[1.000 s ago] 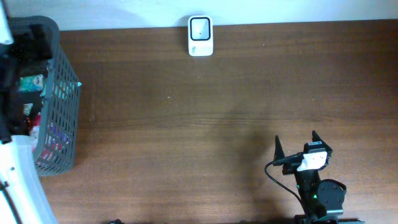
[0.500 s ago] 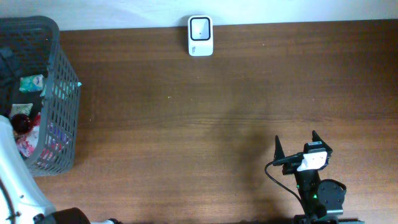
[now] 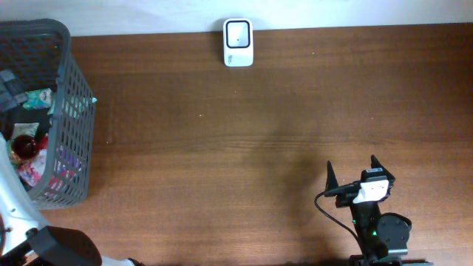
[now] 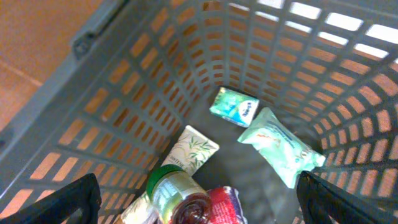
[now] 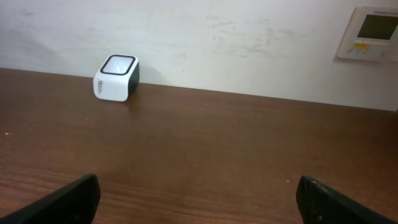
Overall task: Scan the item barcode
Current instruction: 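Reach the left gripper into the grey basket and grasp the purple-red pack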
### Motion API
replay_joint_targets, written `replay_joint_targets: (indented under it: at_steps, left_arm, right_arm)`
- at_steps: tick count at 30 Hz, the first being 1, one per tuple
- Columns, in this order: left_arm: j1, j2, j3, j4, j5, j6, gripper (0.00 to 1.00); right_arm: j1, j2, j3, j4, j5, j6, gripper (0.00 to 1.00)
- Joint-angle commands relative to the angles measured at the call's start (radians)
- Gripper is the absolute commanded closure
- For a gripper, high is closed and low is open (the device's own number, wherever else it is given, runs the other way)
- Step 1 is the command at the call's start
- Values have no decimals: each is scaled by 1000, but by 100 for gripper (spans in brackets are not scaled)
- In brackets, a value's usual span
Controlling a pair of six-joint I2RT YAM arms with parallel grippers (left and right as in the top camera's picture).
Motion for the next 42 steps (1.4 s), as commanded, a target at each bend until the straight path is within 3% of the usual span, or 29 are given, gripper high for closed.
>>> replay_joint_targets:
  at_steps: [1, 23, 28, 33, 34, 37, 42]
  left_arm:
    - [32, 16, 8, 5, 11, -36, 1]
    - [50, 75, 8, 42, 10, -36, 2]
    - [50, 97, 8, 4, 11, -36, 0]
    - [50, 177, 8, -86, 11, -37, 5]
    - [50, 190, 8, -92, 11, -43, 1]
    - [50, 204, 8, -116, 11, -137, 1]
    - [50, 204, 8, -200, 201, -161, 1]
  right_arm:
    - [-5, -7, -9, 0, 2, 4, 1]
    - [-5, -7, -9, 0, 2, 4, 1]
    - [-5, -6, -9, 0, 2, 4, 1]
    - [-5, -6, -9, 0, 2, 4, 1]
    - [-5, -6, -9, 0, 2, 4, 1]
    - [-5, -5, -9, 0, 2, 4, 2]
    - [-5, -5, -9, 0, 2, 4, 1]
